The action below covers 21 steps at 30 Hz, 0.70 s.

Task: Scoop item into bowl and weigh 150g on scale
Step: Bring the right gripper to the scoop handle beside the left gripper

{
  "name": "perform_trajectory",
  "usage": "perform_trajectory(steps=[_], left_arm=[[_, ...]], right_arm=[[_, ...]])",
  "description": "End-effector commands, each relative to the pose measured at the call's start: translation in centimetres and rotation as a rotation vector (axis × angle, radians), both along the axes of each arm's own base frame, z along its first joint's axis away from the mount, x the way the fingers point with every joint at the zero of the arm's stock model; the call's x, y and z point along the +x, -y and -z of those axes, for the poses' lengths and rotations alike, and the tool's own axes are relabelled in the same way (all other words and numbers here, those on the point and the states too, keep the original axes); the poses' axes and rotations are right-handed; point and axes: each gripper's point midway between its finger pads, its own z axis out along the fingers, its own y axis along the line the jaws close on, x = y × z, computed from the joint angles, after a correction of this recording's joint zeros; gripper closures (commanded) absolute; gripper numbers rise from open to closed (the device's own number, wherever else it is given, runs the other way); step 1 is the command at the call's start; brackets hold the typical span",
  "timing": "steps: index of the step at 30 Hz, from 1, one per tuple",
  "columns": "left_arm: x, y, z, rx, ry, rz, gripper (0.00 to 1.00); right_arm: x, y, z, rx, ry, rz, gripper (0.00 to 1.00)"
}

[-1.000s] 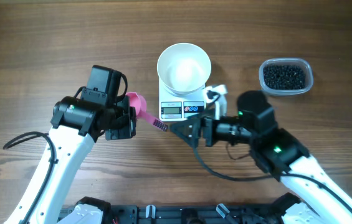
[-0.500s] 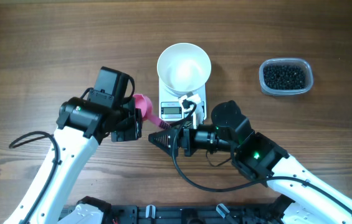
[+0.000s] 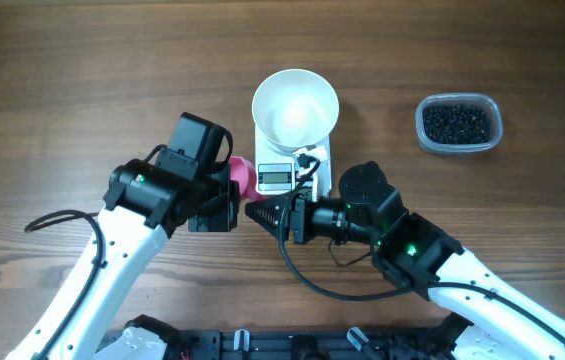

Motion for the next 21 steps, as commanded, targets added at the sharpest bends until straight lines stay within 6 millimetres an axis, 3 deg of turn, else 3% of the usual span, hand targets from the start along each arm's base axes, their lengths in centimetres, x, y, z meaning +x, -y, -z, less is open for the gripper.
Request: perform_trajectory(steps=[1,21], left_arm=[[0.19,-0.19,-0.06,0.013,0.006,-0.019,0.96],[0.19,-0.21,-0.06,0.014,0.006,-0.019,0.96]], right_arm=[[0.44,-0.2,-0.44,0.004,0.01,0.016,0.48],[0.43,-0.2,-0.42,0.011,-0.017,0.026,0.76]])
